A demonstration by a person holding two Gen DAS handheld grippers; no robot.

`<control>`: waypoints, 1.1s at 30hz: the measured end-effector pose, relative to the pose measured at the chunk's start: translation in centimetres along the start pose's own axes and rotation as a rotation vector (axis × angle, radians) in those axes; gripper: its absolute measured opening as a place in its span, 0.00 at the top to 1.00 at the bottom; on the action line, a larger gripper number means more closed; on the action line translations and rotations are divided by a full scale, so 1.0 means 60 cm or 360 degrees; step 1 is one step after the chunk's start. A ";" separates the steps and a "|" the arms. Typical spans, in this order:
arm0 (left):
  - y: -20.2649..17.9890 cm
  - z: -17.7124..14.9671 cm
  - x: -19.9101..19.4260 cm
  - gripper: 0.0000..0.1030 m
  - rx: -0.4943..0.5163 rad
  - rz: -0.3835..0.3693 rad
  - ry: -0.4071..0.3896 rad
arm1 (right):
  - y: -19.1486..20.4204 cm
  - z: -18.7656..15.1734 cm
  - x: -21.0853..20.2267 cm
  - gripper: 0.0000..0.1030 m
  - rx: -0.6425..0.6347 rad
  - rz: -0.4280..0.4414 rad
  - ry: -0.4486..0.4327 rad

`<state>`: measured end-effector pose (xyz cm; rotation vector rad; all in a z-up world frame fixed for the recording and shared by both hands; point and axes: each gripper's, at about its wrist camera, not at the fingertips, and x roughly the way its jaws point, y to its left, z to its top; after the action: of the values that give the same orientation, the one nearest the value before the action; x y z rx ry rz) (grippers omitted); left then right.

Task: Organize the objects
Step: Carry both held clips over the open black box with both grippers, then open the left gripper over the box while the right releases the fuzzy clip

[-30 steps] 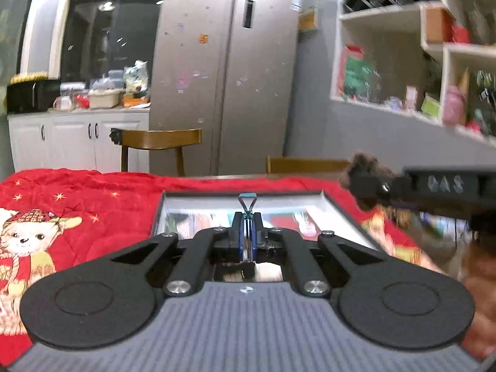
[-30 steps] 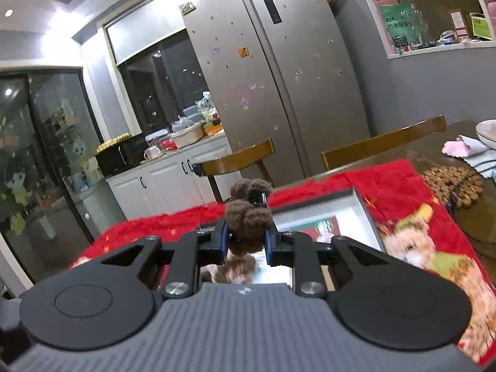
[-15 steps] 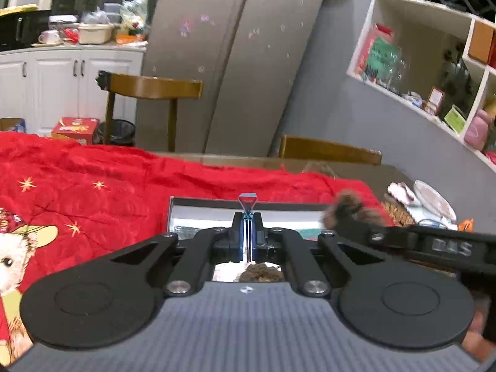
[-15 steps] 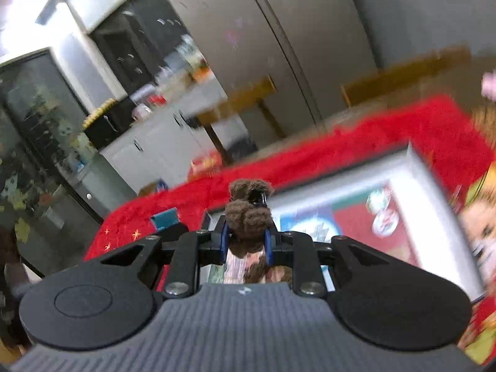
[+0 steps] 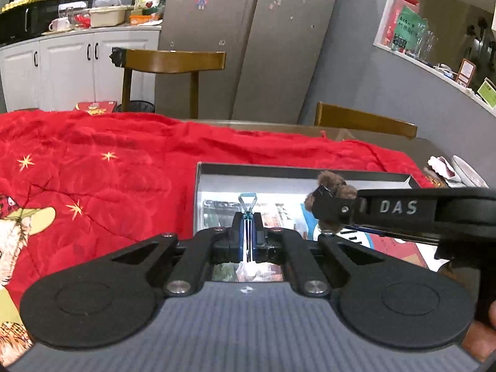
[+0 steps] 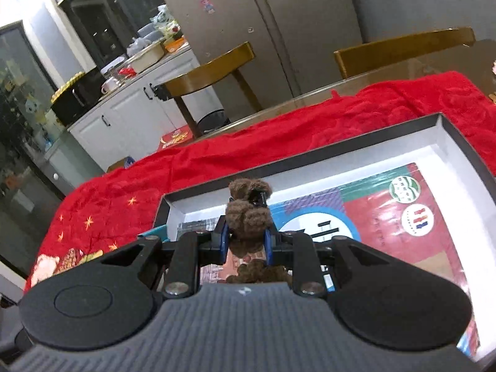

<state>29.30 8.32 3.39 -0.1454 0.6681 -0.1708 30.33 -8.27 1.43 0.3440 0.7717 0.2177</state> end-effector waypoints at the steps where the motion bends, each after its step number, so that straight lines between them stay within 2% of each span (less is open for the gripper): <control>1: -0.002 -0.002 0.001 0.94 0.0006 0.0000 0.0005 | 0.001 -0.002 0.004 0.75 -0.0012 -0.0010 0.0004; 5: -0.009 -0.010 0.013 0.94 0.0040 0.0047 0.0012 | -0.006 -0.001 0.008 0.75 -0.0014 -0.0012 0.0029; 33: 0.000 -0.020 0.043 0.94 0.0032 0.0059 0.0091 | -0.022 0.001 0.017 0.72 0.0011 -0.0002 0.0055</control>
<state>30.52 7.70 0.93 -0.1091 0.7256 -0.1464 31.14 -9.17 0.31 0.3469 0.8070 0.2203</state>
